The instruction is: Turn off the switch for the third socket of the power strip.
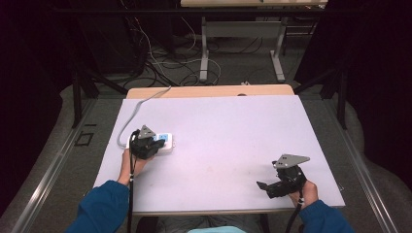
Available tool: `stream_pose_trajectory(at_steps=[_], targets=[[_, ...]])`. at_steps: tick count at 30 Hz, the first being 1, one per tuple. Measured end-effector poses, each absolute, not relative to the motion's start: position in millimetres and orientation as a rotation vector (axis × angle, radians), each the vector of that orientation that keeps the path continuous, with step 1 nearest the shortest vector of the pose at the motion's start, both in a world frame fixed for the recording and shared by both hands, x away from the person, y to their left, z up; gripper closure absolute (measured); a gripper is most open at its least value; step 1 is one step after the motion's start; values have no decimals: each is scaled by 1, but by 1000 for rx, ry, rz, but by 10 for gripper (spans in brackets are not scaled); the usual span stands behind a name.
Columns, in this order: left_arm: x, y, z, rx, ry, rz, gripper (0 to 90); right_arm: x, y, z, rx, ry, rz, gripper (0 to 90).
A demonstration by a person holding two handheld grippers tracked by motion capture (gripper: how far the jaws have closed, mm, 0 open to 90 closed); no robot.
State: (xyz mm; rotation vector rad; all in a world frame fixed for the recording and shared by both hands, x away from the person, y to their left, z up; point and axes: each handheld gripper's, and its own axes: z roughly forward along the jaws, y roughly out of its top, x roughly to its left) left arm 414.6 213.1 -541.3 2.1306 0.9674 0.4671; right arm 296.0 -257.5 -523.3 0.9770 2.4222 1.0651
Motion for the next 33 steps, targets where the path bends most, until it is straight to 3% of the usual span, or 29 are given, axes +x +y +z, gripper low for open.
stream_pose_trajectory(at_steps=[33], targets=[[413, 211, -538, 2132, 963, 498, 900, 296, -258, -523, 973, 2425, 1064, 60]])
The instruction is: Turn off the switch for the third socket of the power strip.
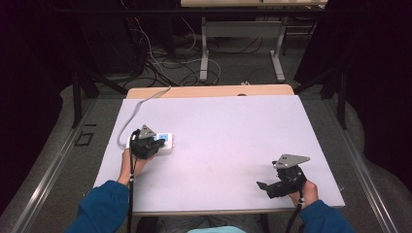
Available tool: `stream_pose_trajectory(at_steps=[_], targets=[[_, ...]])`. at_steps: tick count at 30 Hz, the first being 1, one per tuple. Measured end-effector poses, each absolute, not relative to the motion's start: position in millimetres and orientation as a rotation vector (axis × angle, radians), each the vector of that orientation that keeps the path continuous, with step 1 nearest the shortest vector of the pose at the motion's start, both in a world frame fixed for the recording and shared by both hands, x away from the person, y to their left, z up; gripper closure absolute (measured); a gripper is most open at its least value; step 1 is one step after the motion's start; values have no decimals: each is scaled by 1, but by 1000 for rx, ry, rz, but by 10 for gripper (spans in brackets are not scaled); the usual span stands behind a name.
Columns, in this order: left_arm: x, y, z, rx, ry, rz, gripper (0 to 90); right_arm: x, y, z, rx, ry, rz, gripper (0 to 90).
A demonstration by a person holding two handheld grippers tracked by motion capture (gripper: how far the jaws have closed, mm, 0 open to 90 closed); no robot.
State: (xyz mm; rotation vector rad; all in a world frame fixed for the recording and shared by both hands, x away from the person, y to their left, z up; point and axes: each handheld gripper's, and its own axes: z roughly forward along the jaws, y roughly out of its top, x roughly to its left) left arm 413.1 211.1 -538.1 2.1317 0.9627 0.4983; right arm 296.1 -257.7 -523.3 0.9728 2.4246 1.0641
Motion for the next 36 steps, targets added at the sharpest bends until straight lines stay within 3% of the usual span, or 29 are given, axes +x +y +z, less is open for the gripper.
stream_pose_trajectory(at_steps=[12, 20, 22, 25, 30, 36], targets=[[412, 211, -537, 2126, 968, 491, 898, 297, -257, -523, 957, 2421, 1067, 60], [410, 214, -529, 2102, 980, 475, 628, 297, -257, -523, 955, 2417, 1066, 60], [409, 215, -527, 2105, 985, 492, 482, 296, -257, -523, 955, 2425, 1067, 60], [406, 217, -524, 2106, 994, 496, 337, 297, -258, -523, 953, 2421, 1062, 60], [398, 220, -519, 2105, 1011, 510, 169, 296, -258, -523, 956, 2428, 1067, 59], [386, 224, -515, 2124, 1028, 532, 64, 296, -257, -523, 960, 2423, 1064, 60]])
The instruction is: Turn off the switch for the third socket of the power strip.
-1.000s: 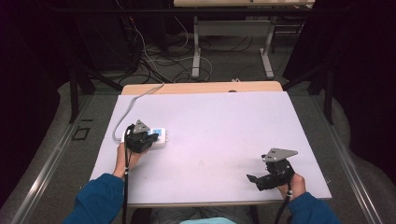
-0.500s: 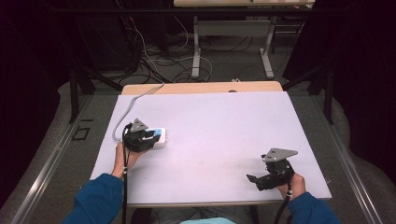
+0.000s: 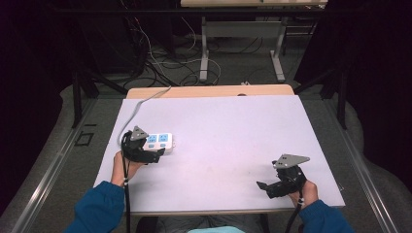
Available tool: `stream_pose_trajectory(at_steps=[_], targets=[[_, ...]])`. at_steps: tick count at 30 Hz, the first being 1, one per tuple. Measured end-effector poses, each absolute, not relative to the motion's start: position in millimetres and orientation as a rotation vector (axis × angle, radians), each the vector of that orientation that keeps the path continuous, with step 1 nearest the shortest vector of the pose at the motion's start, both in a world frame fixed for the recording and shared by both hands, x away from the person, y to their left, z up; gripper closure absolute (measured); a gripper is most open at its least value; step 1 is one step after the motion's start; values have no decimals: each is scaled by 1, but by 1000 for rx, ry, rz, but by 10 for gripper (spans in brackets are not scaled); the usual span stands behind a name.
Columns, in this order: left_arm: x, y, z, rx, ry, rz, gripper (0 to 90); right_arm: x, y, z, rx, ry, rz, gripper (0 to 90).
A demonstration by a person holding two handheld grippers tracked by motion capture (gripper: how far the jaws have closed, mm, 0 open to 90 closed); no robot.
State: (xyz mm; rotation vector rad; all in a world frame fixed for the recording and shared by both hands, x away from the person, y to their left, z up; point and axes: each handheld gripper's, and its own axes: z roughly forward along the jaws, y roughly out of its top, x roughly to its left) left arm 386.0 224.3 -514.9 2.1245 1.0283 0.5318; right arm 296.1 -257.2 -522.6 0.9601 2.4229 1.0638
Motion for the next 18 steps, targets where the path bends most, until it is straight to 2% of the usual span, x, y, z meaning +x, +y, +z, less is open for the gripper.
stream_pose_trajectory(at_steps=[4, 18], targets=[[379, 227, -513, 2120, 1032, 532, 4, 296, -257, -523, 956, 2415, 1074, 59], [350, 232, -512, 2145, 1042, 533, 2, 297, -257, -523, 946, 2413, 1071, 59]])
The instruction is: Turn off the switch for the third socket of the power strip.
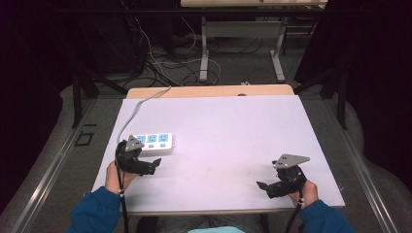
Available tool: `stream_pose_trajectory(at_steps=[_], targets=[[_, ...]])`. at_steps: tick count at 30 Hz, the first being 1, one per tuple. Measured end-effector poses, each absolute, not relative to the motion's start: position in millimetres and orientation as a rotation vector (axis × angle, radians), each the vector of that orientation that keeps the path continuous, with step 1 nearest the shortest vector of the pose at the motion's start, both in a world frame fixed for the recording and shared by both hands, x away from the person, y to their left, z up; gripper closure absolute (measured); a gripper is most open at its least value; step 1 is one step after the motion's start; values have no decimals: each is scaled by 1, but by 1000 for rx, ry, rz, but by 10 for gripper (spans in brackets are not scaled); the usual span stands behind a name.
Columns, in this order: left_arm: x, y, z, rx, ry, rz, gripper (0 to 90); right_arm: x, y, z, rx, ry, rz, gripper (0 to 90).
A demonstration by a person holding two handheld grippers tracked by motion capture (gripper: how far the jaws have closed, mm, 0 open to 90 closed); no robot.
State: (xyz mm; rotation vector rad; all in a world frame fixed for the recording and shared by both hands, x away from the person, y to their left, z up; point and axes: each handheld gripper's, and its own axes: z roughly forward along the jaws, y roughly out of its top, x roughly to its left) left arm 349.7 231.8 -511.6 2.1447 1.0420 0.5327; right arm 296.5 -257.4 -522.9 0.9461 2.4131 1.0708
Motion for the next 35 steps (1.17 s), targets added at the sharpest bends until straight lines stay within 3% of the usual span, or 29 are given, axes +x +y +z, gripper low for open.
stream_pose_trajectory(at_steps=[35], targets=[[288, 256, -516, 2146, 1042, 544, 2, 296, -258, -522, 956, 2412, 1065, 60]])
